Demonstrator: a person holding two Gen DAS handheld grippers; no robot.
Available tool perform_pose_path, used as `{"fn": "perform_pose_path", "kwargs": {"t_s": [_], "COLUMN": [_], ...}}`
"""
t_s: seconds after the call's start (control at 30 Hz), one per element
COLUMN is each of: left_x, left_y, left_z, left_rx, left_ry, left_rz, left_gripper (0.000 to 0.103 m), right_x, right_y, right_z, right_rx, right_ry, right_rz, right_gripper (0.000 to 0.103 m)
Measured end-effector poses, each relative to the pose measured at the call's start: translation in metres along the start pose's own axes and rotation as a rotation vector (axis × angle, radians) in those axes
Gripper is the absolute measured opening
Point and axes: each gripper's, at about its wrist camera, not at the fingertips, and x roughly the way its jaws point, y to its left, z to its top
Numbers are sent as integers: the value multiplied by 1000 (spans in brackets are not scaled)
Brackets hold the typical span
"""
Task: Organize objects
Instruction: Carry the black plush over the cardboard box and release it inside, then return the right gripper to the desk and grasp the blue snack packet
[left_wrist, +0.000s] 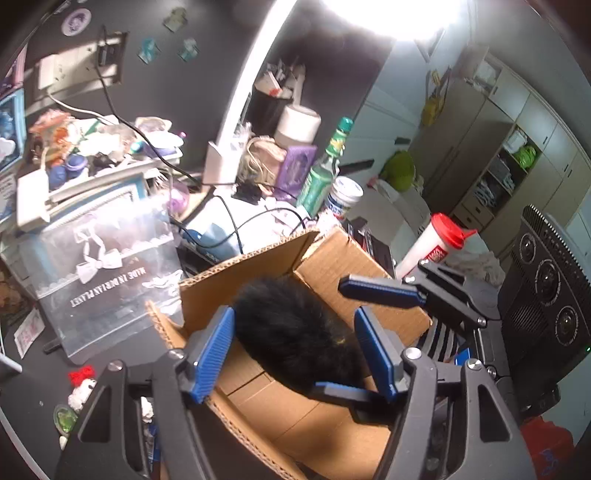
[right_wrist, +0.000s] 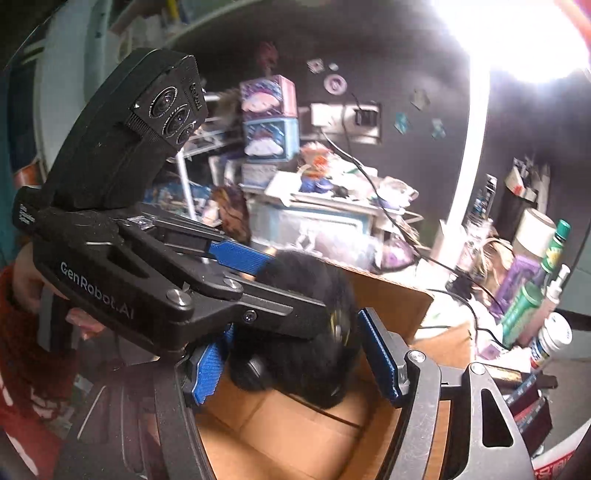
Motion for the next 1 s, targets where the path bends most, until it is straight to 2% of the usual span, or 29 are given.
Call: {"fn": "perform_pose_path", "kwargs": {"t_s": [0.03, 0.07, 0.1, 0.2, 0.37, 0.57, 0.8, 0.93, 1.0], "left_x": [1, 0, -3, -10, -26, -62, -117, -146, -156], "left_y": [-1, -1, -1, 0, 0, 11, 31, 57, 73], "left_z": [0, -2, -1, 1, -6, -26, -71, -111, -135], "left_rx": [6, 8, 10, 15, 35, 21, -5, -65, -101], "left_ry": [4, 1, -8, -29, -43, -118, -235, -312, -339], "left_rz": [-7, -10, -9, -4, 49, 98, 161, 198, 250], "left_gripper": [69, 78, 84, 85, 86, 86, 91, 93, 93], "right_x": [0, -2, -5, -10, -12, -16, -21, -14, -7], "right_y": [1, 3, 7, 13, 17, 37, 96, 132, 152], "right_z": [0, -2, -4, -6, -7, -5, 2, 1, -2], "right_rx": [-12, -24, -44, -66, -44, -42, -95, -109, -105], "right_ry": [2, -1, -11, -29, -47, -80, -124, -136, -132], "right_rz": [-14, -28, -46, -65, -32, -12, 94, 165, 205], "right_gripper": [70, 80, 83, 84, 84, 84, 84, 84, 84]}}
